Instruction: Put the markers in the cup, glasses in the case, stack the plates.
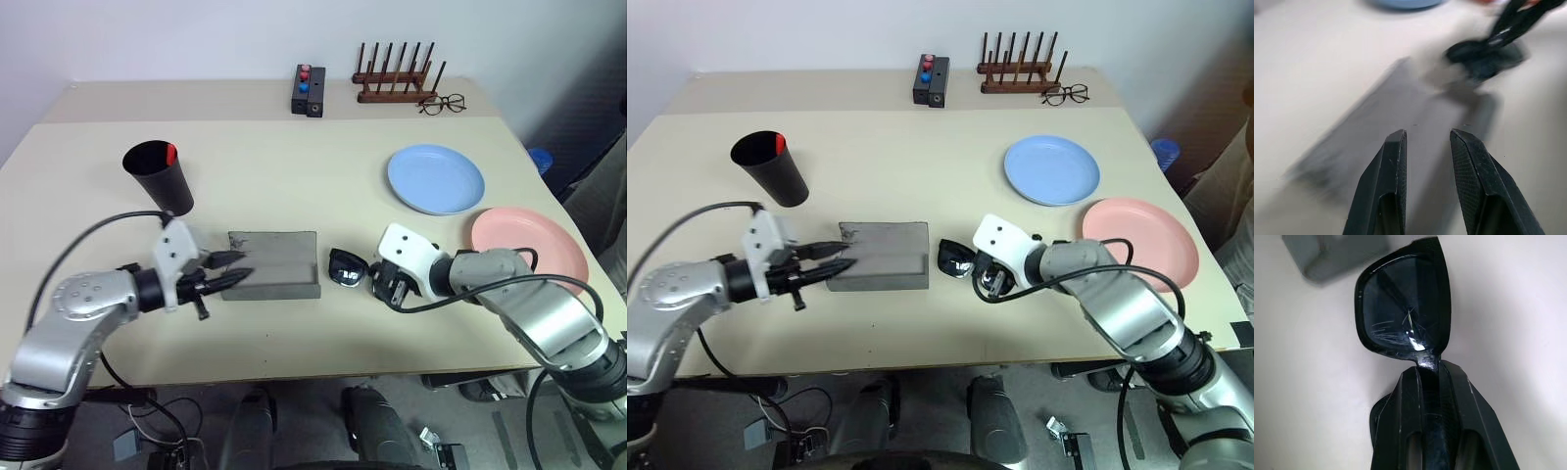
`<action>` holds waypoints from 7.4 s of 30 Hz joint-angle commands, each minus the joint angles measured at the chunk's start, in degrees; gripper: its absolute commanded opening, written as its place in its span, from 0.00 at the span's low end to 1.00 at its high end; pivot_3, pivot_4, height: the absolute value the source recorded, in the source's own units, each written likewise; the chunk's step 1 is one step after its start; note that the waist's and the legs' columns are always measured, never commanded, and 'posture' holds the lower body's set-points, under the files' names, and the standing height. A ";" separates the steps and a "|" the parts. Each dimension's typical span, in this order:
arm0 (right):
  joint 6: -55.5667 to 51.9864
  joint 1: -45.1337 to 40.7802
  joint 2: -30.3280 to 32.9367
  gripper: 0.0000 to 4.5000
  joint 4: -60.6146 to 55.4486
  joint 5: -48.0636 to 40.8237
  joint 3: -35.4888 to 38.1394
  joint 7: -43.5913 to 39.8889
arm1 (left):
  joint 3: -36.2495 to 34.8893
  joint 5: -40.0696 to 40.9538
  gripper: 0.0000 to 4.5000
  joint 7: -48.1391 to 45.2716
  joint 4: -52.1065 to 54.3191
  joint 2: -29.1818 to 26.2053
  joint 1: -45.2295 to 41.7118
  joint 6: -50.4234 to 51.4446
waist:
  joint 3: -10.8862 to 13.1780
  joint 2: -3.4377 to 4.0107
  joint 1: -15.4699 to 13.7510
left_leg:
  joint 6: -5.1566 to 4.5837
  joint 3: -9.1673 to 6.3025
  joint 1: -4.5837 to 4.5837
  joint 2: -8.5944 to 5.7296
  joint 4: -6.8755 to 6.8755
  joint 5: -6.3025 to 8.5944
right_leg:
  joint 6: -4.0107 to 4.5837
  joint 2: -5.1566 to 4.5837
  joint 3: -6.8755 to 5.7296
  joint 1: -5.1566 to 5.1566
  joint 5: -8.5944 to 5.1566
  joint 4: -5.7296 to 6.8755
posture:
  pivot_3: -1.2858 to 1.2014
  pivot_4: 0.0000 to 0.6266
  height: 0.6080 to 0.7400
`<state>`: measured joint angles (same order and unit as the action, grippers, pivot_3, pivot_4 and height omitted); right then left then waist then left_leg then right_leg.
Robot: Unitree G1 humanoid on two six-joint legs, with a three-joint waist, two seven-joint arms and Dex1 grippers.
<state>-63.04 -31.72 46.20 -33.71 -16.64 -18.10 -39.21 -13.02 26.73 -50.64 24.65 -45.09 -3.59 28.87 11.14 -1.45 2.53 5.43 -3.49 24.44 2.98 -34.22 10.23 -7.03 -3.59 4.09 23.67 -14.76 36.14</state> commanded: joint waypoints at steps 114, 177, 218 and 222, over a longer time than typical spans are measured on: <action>49.44 -8.48 -5.42 0.79 56.19 33.32 2.05 8.54 | 7.12 2.69 0.00 -5.86 3.15 0.97 -8.13 4.29 | 0.03 0.05 -0.05 | -0.05 0.05 0.01 0.00 0.04 0.02 | -0.01 0.04 0.04 0.00 -0.06 0.08 | 0.52 0.24 0.99; 41.79 26.13 11.26 0.64 18.90 26.09 19.44 -7.33 | 9.88 9.28 0.00 1.53 5.16 6.91 -5.84 3.71 | -0.02 0.27 -0.26 | -0.22 0.05 -0.03 -0.04 -0.67 0.16 | 0.11 -0.03 0.05 -0.38 -0.01 0.02 | 0.52 0.24 0.99; 49.45 6.82 3.45 0.52 36.17 10.57 26.32 -9.48 | -6.77 3.00 0.00 13.65 4.01 5.18 5.49 -0.21 | 0.04 0.39 0.28 | -0.29 0.05 -0.07 -0.02 -0.62 0.19 | 0.07 0.03 0.08 -0.36 -0.01 0.09 | 0.52 0.24 0.99; 47.68 4.38 -1.12 0.52 36.93 5.30 26.21 -11.17 | -14.96 2.20 0.00 13.69 1.56 6.40 12.91 -3.87 | 0.06 0.36 -0.34 | -0.30 0.05 0.01 -0.03 -0.66 0.20 | 0.06 0.00 0.08 -0.35 -0.02 0.06 | 0.52 0.24 0.99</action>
<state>-14.94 -26.01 45.59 4.24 -8.28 5.88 -49.63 -23.38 29.22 -37.01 26.31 -39.05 8.11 27.72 11.20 -1.09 2.19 5.14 -3.44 24.45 2.93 -34.90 10.43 -6.96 -3.61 4.17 23.29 -14.79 36.18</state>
